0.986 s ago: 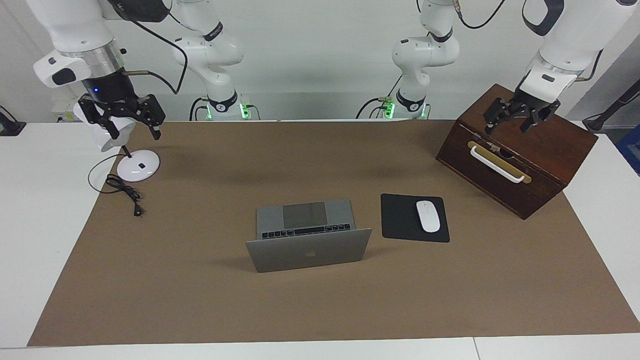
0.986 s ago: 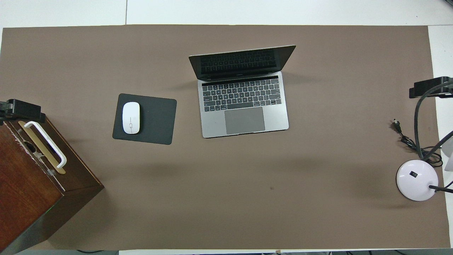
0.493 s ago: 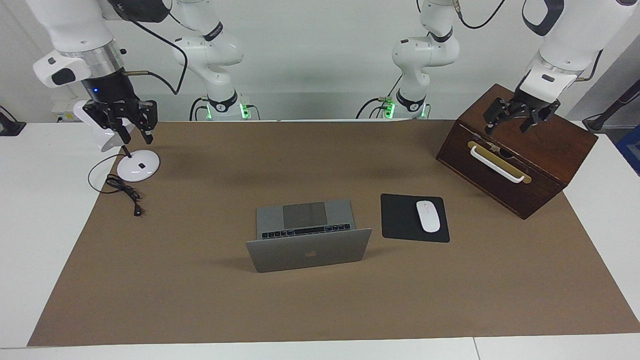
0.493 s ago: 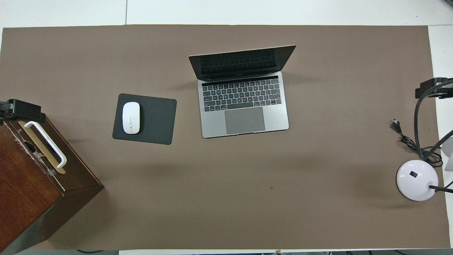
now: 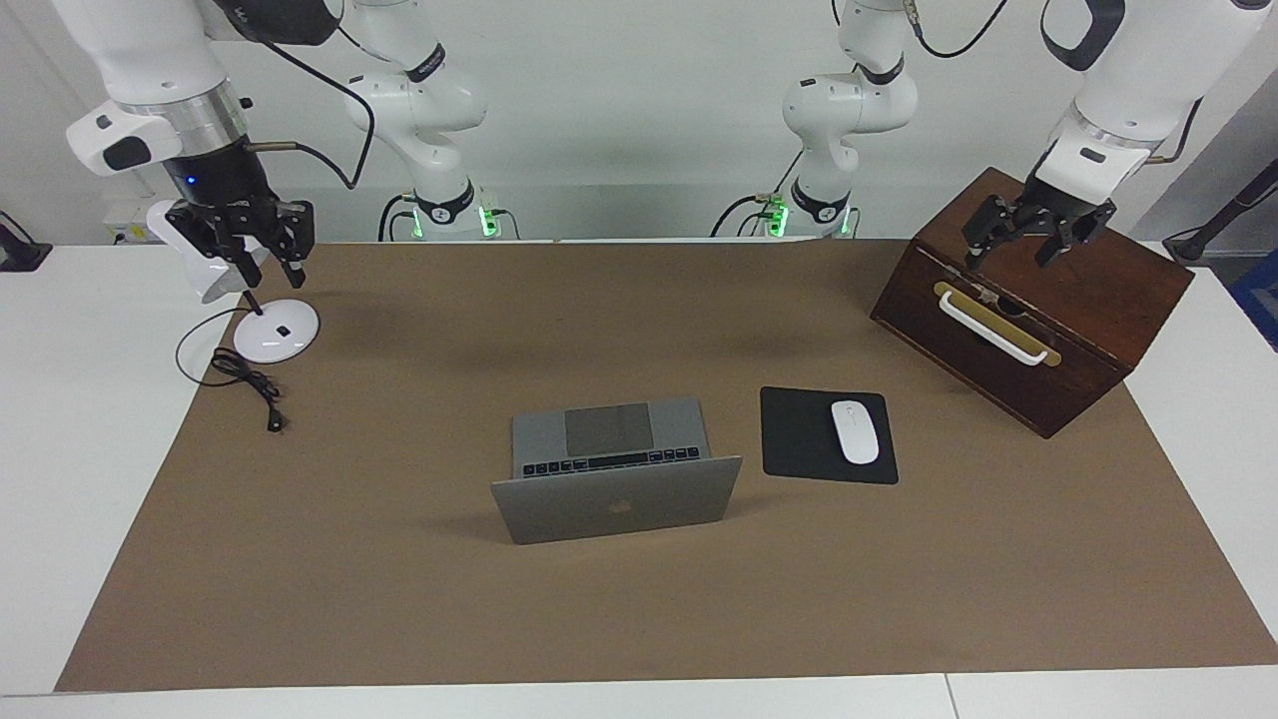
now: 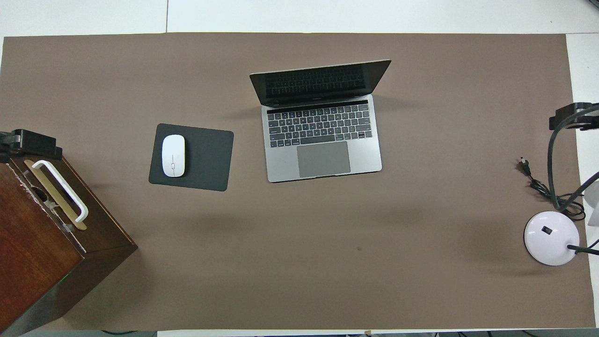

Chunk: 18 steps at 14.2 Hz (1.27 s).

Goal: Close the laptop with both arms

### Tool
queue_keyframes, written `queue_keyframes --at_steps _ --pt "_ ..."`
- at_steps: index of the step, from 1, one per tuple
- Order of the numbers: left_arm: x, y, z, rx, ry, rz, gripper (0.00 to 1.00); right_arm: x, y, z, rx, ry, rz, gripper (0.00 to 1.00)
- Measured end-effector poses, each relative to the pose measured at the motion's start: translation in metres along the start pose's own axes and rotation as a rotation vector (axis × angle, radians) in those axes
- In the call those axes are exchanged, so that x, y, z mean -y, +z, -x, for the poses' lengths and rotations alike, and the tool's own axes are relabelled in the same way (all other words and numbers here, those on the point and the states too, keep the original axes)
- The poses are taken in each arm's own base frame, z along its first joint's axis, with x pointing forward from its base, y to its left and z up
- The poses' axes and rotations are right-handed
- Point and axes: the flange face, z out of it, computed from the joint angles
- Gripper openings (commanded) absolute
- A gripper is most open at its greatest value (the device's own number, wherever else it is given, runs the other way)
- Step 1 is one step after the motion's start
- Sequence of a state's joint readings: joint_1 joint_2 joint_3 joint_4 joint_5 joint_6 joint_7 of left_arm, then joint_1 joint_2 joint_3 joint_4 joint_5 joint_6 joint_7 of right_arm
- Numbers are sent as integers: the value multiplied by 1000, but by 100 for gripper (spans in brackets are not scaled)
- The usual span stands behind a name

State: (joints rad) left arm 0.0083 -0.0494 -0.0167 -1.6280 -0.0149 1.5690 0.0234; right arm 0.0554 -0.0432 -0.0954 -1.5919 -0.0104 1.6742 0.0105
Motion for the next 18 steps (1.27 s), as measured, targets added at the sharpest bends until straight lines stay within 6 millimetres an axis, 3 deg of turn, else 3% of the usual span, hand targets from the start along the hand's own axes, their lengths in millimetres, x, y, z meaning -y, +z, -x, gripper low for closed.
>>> queue_keyframes --at_steps 1,3,4,5,9,13,16,18 --pt "0 0 -1 -6 0 1 0 0 0 0 0 0 0 54" --pt "0 1 -2 -6 0 1 0 0 0 0 -1 0 0 52" --pt "0 2 -2 -5 0 2 0 0 0 0 -1 0 0 33" --pt "0 2 -3 -8 1 2 0 0 -1 0 -1 0 0 0" --pt "-3 1 -7 -34 6 3 0 6 -2 -3 -23 34 -22 0" --pt "-7 2 -10 -58 13 4 0 45 5 -22 -78 77 -40 0" --pt "-25 15 -17 -112 40 32 0 67 22 -50 -116 87 -53 0" --pt "-47 34 -19 -169 62 71 0 87 31 -69 -175 84 -75 0"
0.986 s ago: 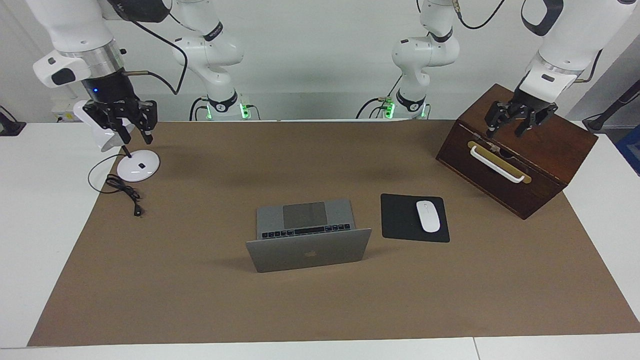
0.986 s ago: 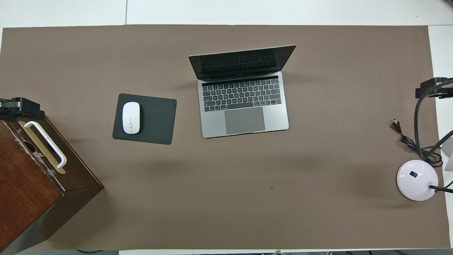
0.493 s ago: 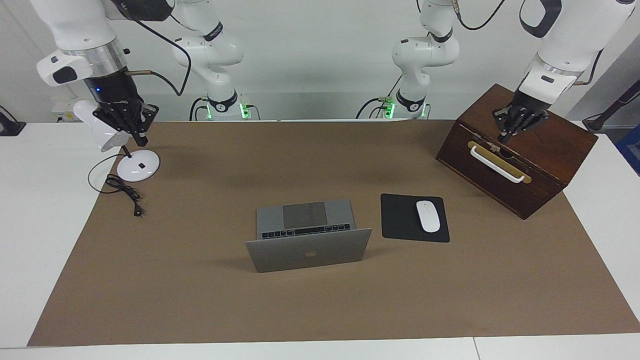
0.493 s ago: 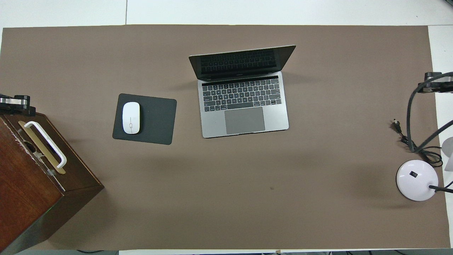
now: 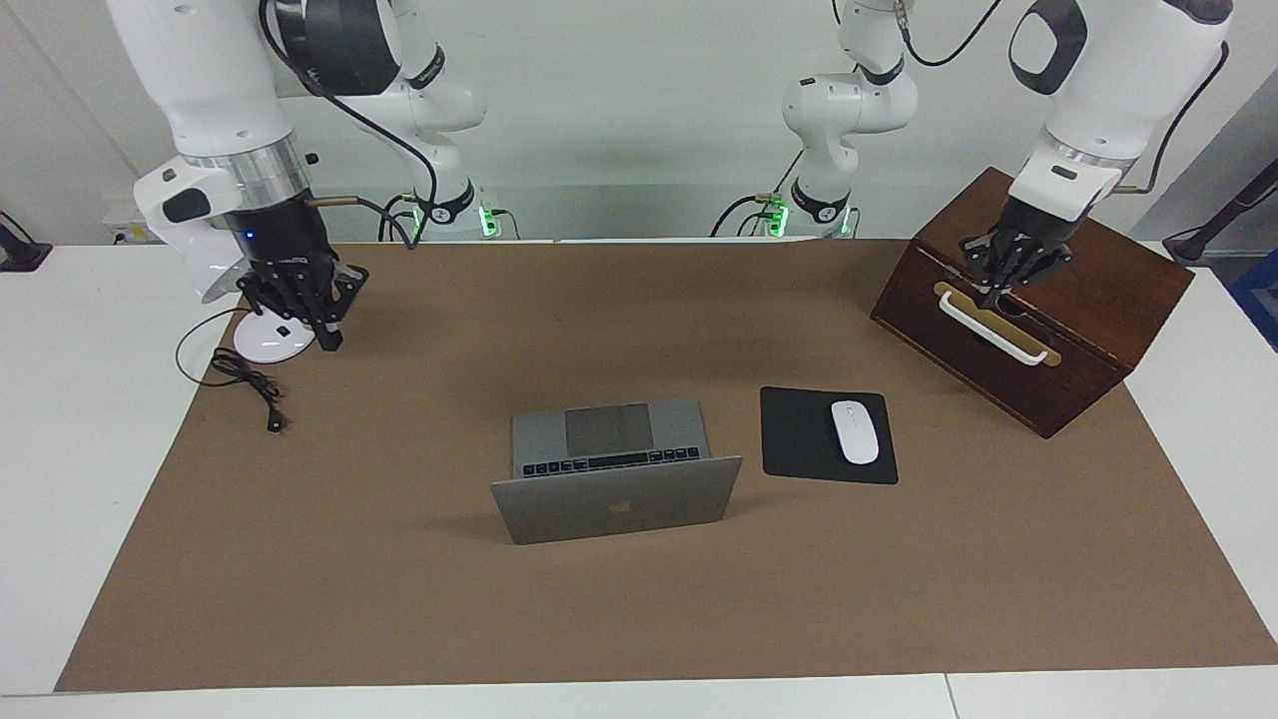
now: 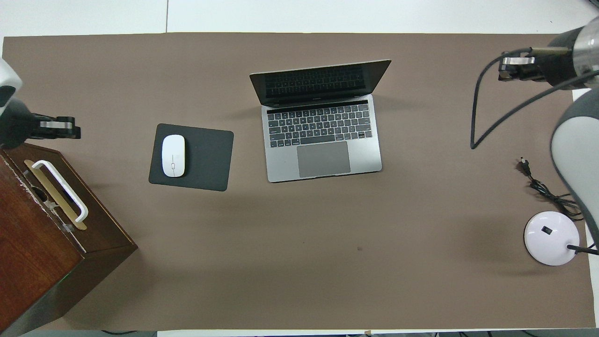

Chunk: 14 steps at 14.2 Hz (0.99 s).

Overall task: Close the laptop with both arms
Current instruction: 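Move the left gripper toward the laptop while the right gripper reaches the screen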

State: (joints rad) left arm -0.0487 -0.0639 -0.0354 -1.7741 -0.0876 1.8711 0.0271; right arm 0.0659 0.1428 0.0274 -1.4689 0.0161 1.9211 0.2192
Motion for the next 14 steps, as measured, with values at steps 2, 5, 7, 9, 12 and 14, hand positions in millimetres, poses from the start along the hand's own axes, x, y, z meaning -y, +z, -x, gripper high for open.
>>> queue_keyframes --at_steps 2,5,7,9,12,14 --pt "-23 21 8 -48 32 20 0 22 11 -13 -87 8 -39 0" --pt "-54 41 20 -108 78 40 0 47 22 -28 -210 41 -101 0" --pt "-75 59 26 -154 109 53 0 51 32 -38 -277 77 -131 0" --pt "-98 85 36 -208 146 66 0 62 47 -43 -323 103 -162 0" --pt "-128 126 58 -265 198 82 0 85 72 -46 -386 158 -191 0" --pt "-142 149 70 -292 224 89 0 104 87 -42 -390 203 -197 0"
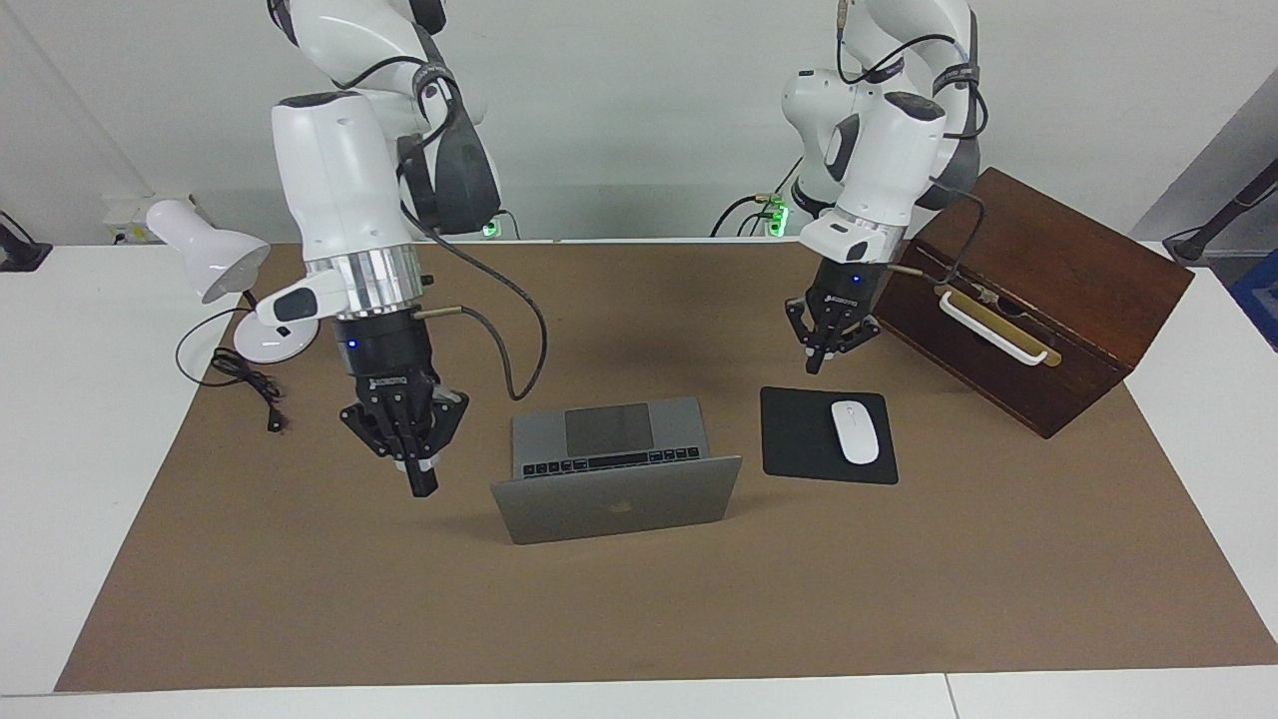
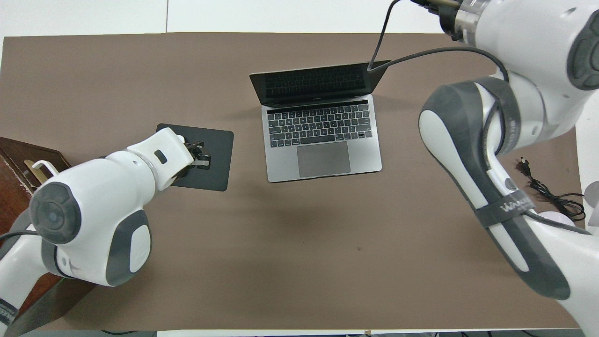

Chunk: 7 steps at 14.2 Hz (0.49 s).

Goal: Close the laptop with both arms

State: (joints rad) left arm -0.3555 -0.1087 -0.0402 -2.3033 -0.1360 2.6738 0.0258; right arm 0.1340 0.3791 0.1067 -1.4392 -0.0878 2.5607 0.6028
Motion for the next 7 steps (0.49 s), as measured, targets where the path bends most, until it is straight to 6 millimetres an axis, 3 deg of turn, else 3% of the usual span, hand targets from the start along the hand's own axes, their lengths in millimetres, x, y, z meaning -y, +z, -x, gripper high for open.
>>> queue_keyframes --at_steps 3,7 --pt "-19 30 20 -37 35 10 0 31 14 29 -26 51 47 0" --pt "-47 62 35 -74 83 30 0 63 14 53 -70 91 68 0"
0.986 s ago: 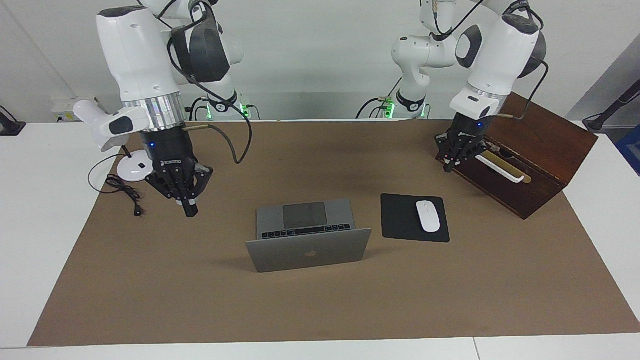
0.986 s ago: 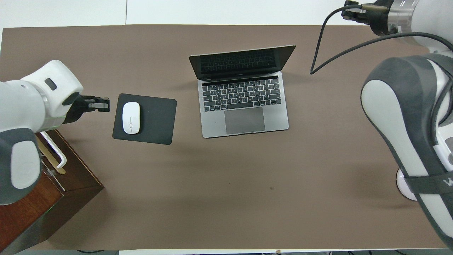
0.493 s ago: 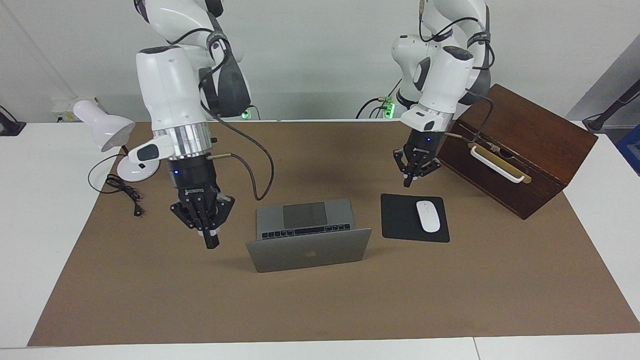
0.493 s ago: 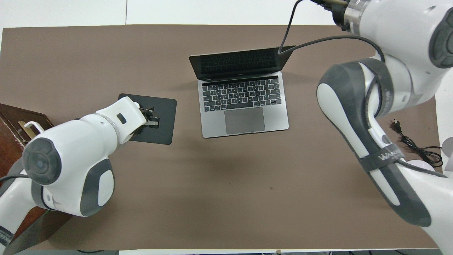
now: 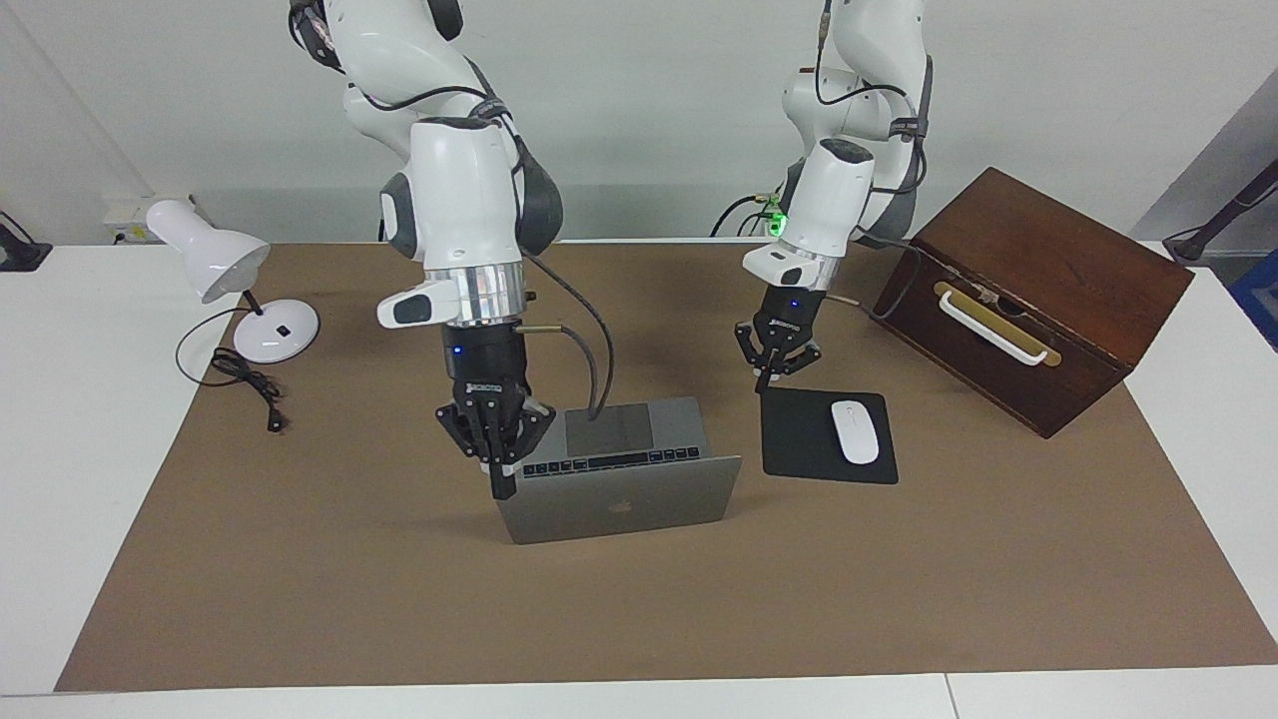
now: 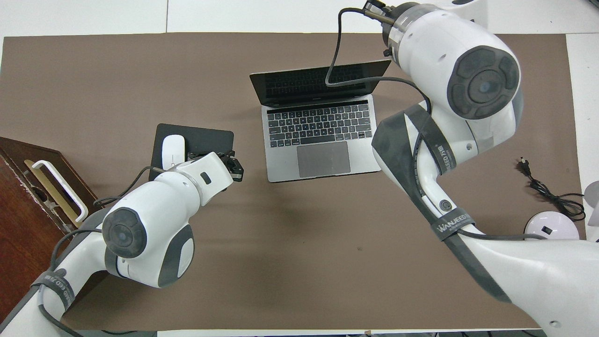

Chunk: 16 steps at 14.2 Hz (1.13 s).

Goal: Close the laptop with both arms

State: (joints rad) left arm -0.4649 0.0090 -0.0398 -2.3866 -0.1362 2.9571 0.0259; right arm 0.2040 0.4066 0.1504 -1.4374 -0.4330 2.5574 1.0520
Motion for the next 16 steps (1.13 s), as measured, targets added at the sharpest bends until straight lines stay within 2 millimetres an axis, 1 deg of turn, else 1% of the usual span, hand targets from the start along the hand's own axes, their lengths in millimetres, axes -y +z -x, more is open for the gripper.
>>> queue_keyframes --at_steps 2,4,6,8,10,14,16 --pt "-14 13 9 -27 24 10 0 0 2 3 -2 -14 15 0" --pt "-23 30 20 -51 40 16 0 -2 8 6 -1 -36 38 0" --pt "-28 49 31 -68 51 17 0 3 17 20 0 -96 64 0" --pt "-34 64 40 -92 62 21 0 13 21 38 16 -151 93 0" --pt "-40 75 47 -118 73 25 0 22 22 50 25 -192 123 0" --pt "-49 94 62 -155 91 31 0 30 19 61 18 -267 181 0" --pt "-50 96 63 -164 92 31 0 31 19 64 21 -303 187 0"
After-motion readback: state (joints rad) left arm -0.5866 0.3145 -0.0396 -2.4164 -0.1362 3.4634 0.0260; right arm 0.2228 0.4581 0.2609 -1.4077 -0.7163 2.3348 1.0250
